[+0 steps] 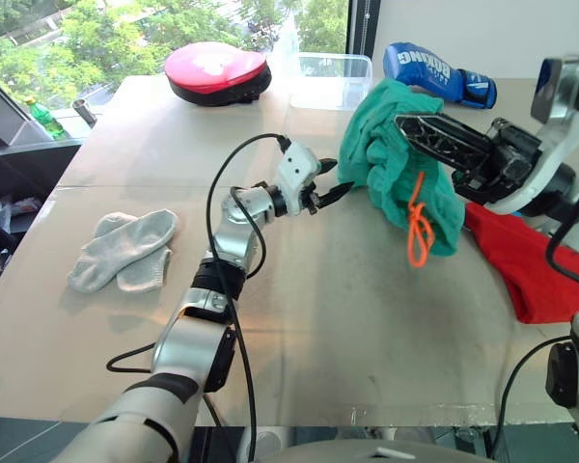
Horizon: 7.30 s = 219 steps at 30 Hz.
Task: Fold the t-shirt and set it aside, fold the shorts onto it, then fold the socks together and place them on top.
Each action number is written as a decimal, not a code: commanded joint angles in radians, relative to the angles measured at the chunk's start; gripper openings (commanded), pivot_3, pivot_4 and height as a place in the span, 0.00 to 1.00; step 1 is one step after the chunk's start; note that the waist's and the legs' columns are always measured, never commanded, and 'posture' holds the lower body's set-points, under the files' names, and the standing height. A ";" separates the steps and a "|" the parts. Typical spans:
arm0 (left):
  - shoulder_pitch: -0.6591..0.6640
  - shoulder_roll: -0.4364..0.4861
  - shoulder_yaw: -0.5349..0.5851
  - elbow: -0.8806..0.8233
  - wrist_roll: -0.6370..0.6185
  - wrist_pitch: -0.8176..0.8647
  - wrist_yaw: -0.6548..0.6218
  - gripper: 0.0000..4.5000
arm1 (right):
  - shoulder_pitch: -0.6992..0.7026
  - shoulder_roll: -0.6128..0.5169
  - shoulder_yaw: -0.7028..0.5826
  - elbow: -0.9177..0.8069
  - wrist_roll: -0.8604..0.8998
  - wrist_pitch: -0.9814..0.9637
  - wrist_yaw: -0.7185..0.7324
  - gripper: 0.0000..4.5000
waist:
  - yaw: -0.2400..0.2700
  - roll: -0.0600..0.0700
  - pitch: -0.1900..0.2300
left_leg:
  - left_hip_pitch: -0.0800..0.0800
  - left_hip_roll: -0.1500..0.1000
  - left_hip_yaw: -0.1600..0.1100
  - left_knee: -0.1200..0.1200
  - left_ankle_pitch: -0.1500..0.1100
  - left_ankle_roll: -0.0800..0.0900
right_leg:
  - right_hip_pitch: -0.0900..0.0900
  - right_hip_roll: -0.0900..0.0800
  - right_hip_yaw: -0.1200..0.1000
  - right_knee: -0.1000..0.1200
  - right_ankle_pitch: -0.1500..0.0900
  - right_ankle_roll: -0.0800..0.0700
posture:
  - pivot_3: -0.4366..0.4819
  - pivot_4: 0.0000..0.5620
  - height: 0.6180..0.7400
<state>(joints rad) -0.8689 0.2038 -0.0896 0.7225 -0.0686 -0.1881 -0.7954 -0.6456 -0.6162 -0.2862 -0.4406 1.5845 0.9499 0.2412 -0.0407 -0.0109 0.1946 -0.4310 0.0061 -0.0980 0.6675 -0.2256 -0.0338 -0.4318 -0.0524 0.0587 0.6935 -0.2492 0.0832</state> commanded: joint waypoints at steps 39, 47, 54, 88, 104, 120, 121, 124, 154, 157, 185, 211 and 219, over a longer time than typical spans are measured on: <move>-0.940 0.441 0.171 0.594 0.134 -0.183 0.144 0.02 | -0.544 -0.012 0.053 0.738 -0.833 -0.633 0.432 0.00 | -0.029 0.000 0.002 | -0.002 0.000 0.002 -0.019 0.002 -0.004 | -0.005 -0.001 -0.001 -0.015 0.000 0.001 | 0.48 0.27 0.93; -0.528 0.593 0.134 0.305 0.000 -0.031 -0.710 0.02 | -0.028 -0.002 0.043 0.230 -0.588 -0.268 0.387 0.00 | -0.043 0.003 0.001 | 0.000 0.001 0.001 -0.015 0.003 -0.004 | -0.002 0.000 0.000 -0.011 0.000 0.000 | 0.48 0.27 0.93; 0.163 1.020 0.013 -0.522 -0.389 0.386 -0.819 0.02 | 0.326 -0.005 0.079 -0.026 -0.431 -0.102 0.376 0.00 | -0.078 0.002 0.002 | 0.000 0.005 0.001 -0.016 0.001 0.000 | -0.003 0.002 0.001 -0.012 0.000 0.000 | 0.48 0.27 0.93; -0.504 0.395 -0.383 0.414 0.242 -0.427 -0.478 0.02 | 0.685 -0.069 0.057 -0.041 -0.481 -0.131 0.199 0.00 | 0.017 -0.011 -0.004 | 0.015 0.015 0.011 -0.014 -0.003 0.006 | 0.022 0.007 -0.003 -0.029 0.001 -0.002 | 0.48 0.27 0.93; -0.578 0.271 -0.399 0.609 0.530 -0.351 0.113 0.98 | 0.629 -0.017 -0.003 0.067 -0.899 -0.394 0.117 1.00 | 0.003 -0.011 -0.004 | 0.015 0.014 0.011 -0.014 -0.003 0.006 | 0.021 0.006 -0.003 -0.025 0.001 -0.002 | 0.48 0.27 0.93; -0.536 0.258 -0.002 0.469 0.100 -0.141 -0.532 0.98 | 0.767 -0.095 -0.003 -0.315 -0.268 -0.151 0.281 1.00 | -0.001 -0.011 -0.004 | 0.016 0.014 0.010 -0.013 -0.003 0.006 | 0.021 0.005 -0.004 -0.020 0.001 -0.002 | 0.48 0.27 0.93; -0.510 0.255 0.000 0.432 0.077 -0.105 -0.603 0.98 | 0.776 -0.114 0.034 -0.324 -0.250 -0.123 0.284 1.00 | -0.001 -0.010 -0.004 | 0.016 0.014 0.010 -0.013 -0.003 0.006 | 0.021 0.005 -0.004 -0.019 0.001 -0.003 | 0.48 0.27 0.93; -0.423 0.255 -0.025 0.338 0.066 -0.059 -0.695 0.98 | 0.801 -0.156 0.135 -0.324 -0.284 -0.070 0.315 1.00 | -0.002 -0.009 -0.005 | 0.017 0.014 0.011 -0.013 -0.003 0.006 | 0.021 0.005 -0.003 -0.018 0.000 -0.003 | 0.48 0.27 0.93; 0.059 0.356 -0.100 -0.192 0.070 0.274 -0.609 0.98 | 0.659 0.344 0.048 0.004 -0.480 -0.118 -0.193 1.00 | 0.000 -0.009 -0.006 | 0.017 0.014 0.009 -0.010 -0.003 0.006 | 0.020 0.006 -0.004 -0.015 0.000 -0.003 | 0.48 0.27 0.93; 0.078 0.352 -0.098 -0.233 0.059 0.305 -0.596 0.98 | 0.667 0.396 0.027 0.006 -0.379 -0.094 -0.274 1.00 | 0.000 -0.009 -0.006 | 0.017 0.014 0.009 -0.010 -0.003 0.006 | 0.021 0.006 -0.004 -0.015 0.001 -0.003 | 0.48 0.27 0.93; 0.108 0.353 -0.120 -0.243 0.053 0.298 -0.547 1.00 | 0.466 0.496 0.082 0.094 -0.531 -0.221 -0.633 0.01 | 0.001 -0.008 -0.007 | 0.017 0.014 0.009 -0.010 -0.003 0.006 | 0.020 0.006 -0.004 -0.015 0.001 -0.003 | 0.48 0.27 0.93; -0.014 0.414 -0.019 -0.419 -0.086 0.426 -0.484 1.00 | 0.140 -0.335 0.210 -0.294 -0.538 0.126 -0.114 0.01 | -0.010 0.000 -0.004 | 0.018 0.015 0.011 -0.014 -0.003 0.006 | 0.019 0.006 -0.003 -0.017 0.000 -0.003 | 0.48 0.27 0.93; 0.006 0.593 0.066 -0.446 -0.121 0.475 -0.507 1.00 | -0.258 -0.179 0.798 -0.184 -0.859 0.069 0.232 0.01 | -0.006 0.000 -0.003 | 0.014 0.015 0.010 -0.015 -0.003 0.006 | 0.017 0.006 -0.005 -0.021 0.000 -0.004 | 0.48 0.27 0.93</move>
<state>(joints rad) -0.8597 0.7540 -0.0772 0.3192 -0.1562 0.2717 -1.2863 -0.8805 -0.8172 0.4083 -0.6592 0.8164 1.0691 0.3719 -0.0464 -0.0106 0.1914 -0.4164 0.0212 -0.0884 0.6522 -0.2281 -0.0279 -0.4151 -0.0465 0.0538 0.6726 -0.2496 0.0792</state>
